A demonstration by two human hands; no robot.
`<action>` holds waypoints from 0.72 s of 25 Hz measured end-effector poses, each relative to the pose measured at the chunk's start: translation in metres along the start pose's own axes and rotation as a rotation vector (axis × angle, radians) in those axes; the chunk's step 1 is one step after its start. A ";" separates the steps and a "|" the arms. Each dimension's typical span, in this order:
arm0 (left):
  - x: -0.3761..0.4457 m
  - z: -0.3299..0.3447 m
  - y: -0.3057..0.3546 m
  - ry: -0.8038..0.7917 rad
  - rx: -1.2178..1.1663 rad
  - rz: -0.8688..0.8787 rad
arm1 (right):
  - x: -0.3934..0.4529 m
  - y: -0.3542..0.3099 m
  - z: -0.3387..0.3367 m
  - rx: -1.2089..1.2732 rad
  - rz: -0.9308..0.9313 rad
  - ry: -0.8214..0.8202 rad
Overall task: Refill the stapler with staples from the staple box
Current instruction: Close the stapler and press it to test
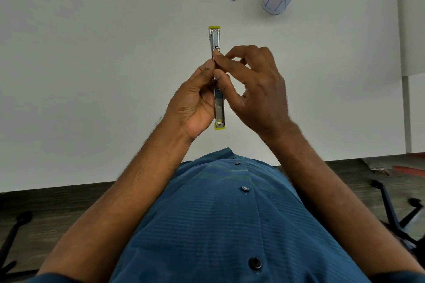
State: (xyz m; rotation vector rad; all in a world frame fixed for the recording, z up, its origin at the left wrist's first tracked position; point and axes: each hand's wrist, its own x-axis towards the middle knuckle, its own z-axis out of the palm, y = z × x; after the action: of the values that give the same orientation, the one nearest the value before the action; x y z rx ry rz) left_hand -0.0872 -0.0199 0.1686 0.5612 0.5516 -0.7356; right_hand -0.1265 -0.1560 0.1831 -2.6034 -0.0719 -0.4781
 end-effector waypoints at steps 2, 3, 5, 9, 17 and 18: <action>0.003 -0.001 0.008 -0.018 -0.038 0.006 | -0.003 -0.001 -0.001 0.068 -0.010 -0.071; 0.004 0.000 0.012 -0.020 -0.044 0.020 | -0.005 0.000 -0.002 0.095 -0.012 -0.113; 0.006 0.002 0.020 -0.004 -0.068 0.055 | -0.008 0.000 -0.005 0.088 -0.038 -0.198; 0.006 0.004 0.027 -0.006 -0.108 0.053 | -0.007 -0.003 -0.010 0.089 -0.111 -0.310; 0.004 0.004 0.017 -0.075 -0.111 -0.049 | 0.017 -0.006 -0.028 0.477 0.064 -0.257; 0.004 0.004 0.016 -0.077 -0.091 -0.035 | 0.019 -0.006 -0.027 0.542 0.132 -0.232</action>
State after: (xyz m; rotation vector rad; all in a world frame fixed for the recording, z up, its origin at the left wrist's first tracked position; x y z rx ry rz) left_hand -0.0722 -0.0146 0.1733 0.4378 0.5215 -0.7588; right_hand -0.1183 -0.1644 0.2144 -2.0999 -0.0918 -0.0851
